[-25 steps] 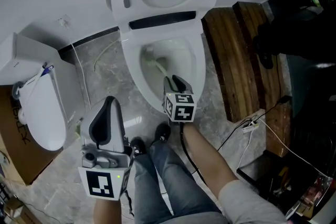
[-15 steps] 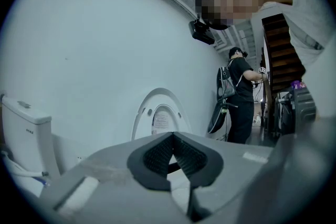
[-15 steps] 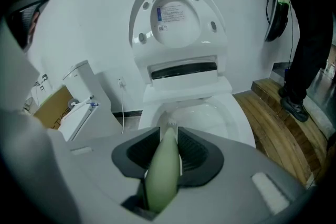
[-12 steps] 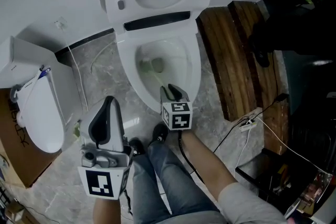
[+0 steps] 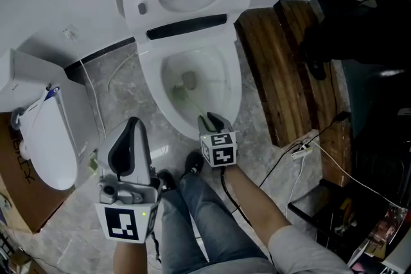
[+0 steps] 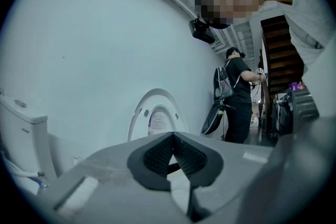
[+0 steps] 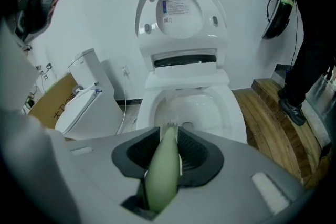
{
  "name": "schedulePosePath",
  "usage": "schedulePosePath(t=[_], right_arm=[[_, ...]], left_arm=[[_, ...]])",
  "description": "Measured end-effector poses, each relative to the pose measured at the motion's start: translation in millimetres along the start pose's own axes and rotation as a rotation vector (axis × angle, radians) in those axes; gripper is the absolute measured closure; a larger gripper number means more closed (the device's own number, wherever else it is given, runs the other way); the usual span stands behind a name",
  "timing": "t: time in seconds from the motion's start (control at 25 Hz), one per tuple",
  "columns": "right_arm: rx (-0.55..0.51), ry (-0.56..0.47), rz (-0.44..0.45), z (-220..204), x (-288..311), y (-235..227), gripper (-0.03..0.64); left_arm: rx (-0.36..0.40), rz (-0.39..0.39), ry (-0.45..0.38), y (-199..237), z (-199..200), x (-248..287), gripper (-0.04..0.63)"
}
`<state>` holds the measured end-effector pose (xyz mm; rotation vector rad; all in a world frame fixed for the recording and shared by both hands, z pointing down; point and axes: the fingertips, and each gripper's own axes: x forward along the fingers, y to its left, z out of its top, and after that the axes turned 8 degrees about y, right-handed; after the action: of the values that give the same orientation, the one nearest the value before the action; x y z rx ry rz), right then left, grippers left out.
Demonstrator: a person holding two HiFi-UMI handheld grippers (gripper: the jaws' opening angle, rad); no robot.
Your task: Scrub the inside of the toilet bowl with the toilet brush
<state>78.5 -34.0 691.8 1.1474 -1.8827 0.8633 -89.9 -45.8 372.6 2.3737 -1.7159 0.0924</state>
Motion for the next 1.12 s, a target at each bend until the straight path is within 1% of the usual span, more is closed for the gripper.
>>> schedulePosePath(t=[0.36, 0.88, 1.12], right_arm=[[-0.071, 0.04, -0.015, -21.9, -7.7, -10.8, 0.511], [-0.096, 0.081, -0.084, -42.5, -18.1, -36.5, 0.511], [-0.178, 0.086, -0.099, -42.5, -19.6, -38.0, 0.511]], left_arm=[[0.004, -0.008, 0.0, -4.3, 1.9, 3.5, 0.591], [0.002, -0.028, -0.001, -10.1, 2.3, 8.0, 0.591], [0.004, -0.032, 0.003, -9.2, 1.6, 10.2, 0.592]])
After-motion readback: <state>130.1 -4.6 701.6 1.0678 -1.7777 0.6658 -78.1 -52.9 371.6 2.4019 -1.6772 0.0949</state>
